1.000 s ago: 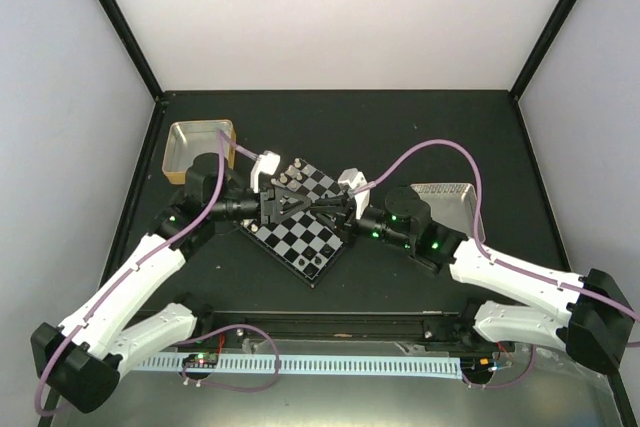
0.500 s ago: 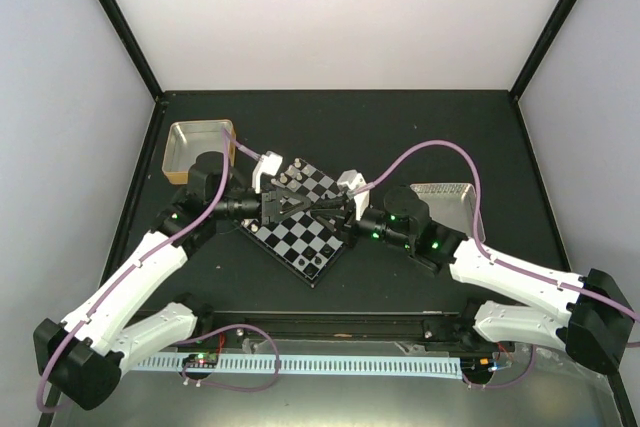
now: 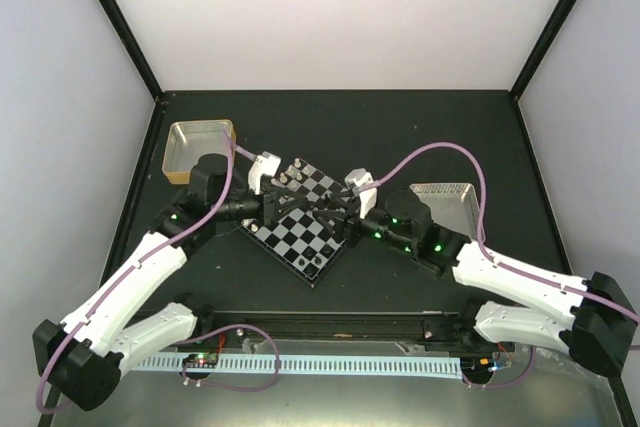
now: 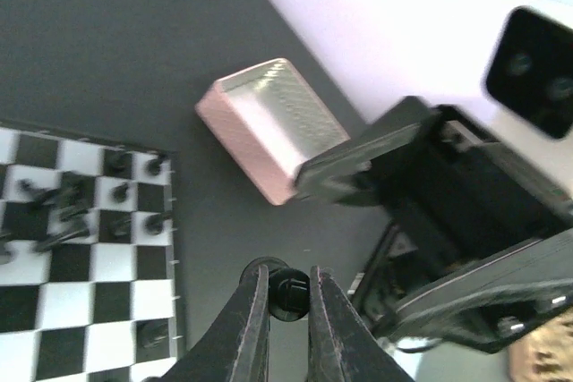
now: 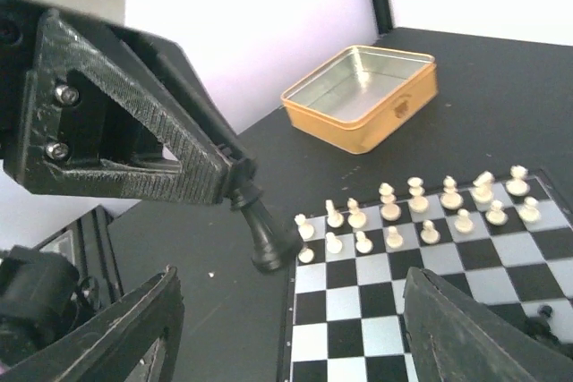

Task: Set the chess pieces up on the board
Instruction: Place the chess piece on the chessboard, then pick up the chess piece from the chessboard, then place the chess piece on the chessboard.

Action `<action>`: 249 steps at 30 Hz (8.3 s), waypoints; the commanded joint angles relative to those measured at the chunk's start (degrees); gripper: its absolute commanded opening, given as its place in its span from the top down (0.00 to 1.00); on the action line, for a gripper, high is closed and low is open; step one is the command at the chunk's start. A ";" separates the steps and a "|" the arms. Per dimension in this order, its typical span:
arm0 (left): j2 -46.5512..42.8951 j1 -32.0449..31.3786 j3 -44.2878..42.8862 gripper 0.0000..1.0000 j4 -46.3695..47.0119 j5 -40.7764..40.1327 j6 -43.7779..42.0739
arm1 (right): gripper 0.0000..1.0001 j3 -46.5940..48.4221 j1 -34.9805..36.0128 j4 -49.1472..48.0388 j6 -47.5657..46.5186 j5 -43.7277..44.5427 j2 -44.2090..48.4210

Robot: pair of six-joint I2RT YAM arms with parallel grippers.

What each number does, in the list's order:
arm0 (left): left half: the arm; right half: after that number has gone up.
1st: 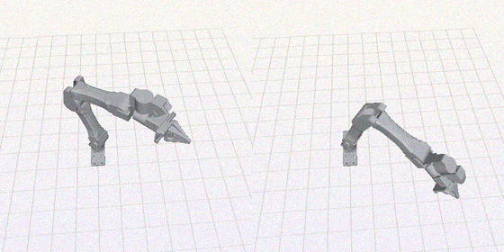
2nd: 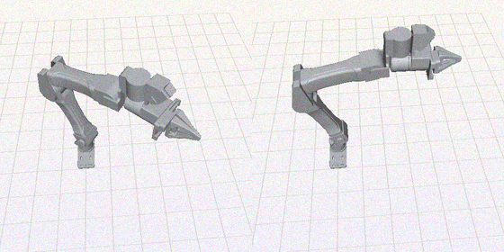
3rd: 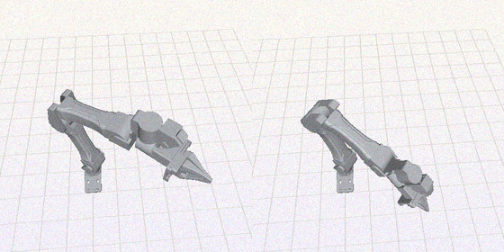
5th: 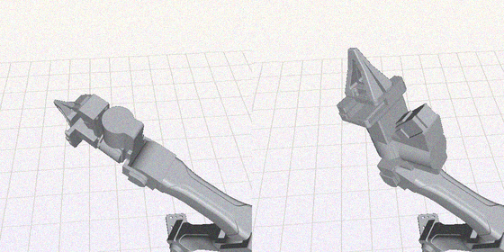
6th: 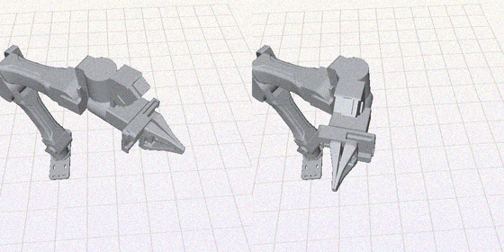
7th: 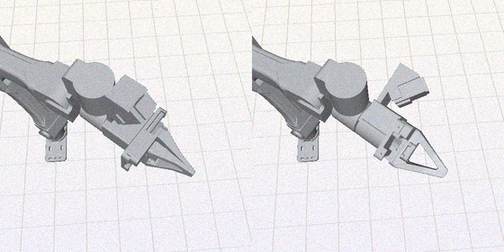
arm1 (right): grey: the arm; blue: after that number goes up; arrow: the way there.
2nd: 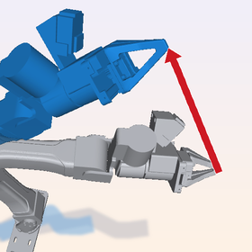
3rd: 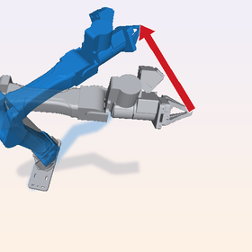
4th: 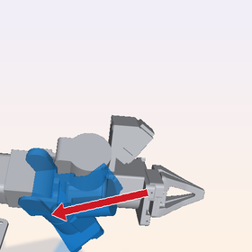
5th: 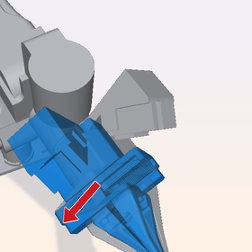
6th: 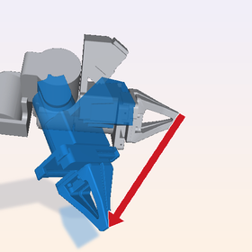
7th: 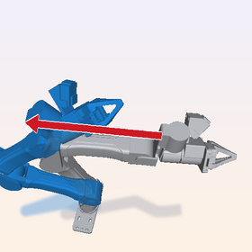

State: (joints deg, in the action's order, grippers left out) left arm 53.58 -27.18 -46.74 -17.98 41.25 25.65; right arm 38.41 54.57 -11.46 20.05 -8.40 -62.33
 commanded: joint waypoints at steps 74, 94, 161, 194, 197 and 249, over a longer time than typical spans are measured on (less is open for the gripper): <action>28.73 -23.88 -3.32 0.64 3.29 -35.72 -6.50 | 0.29 -6.64 -2.37 22.89 30.90 38.31 9.01; -16.43 -8.99 12.45 0.38 3.60 -54.47 4.88 | 0.46 24.34 -3.87 33.55 6.92 11.32 -26.97; -16.85 -8.30 16.42 0.32 5.68 -53.31 3.84 | 0.67 33.78 -3.78 39.98 1.14 13.30 -48.08; -6.69 -5.52 1.54 0.31 4.21 -12.36 11.13 | 0.90 3.42 -3.69 -1.12 -9.66 -12.13 -6.79; -4.72 -5.37 0.38 0.34 4.05 -8.05 10.63 | 0.89 1.30 -3.72 -2.81 -10.64 -15.35 -3.49; 1.00 -5.63 -5.32 0.98 -10.64 -19.34 -4.75 | 0.30 -2.78 -3.71 4.56 -3.79 -0.58 5.08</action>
State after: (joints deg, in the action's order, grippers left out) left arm 54.22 -32.36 -49.76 -25.71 34.26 22.24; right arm 37.71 51.03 -7.64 11.57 -17.17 -60.71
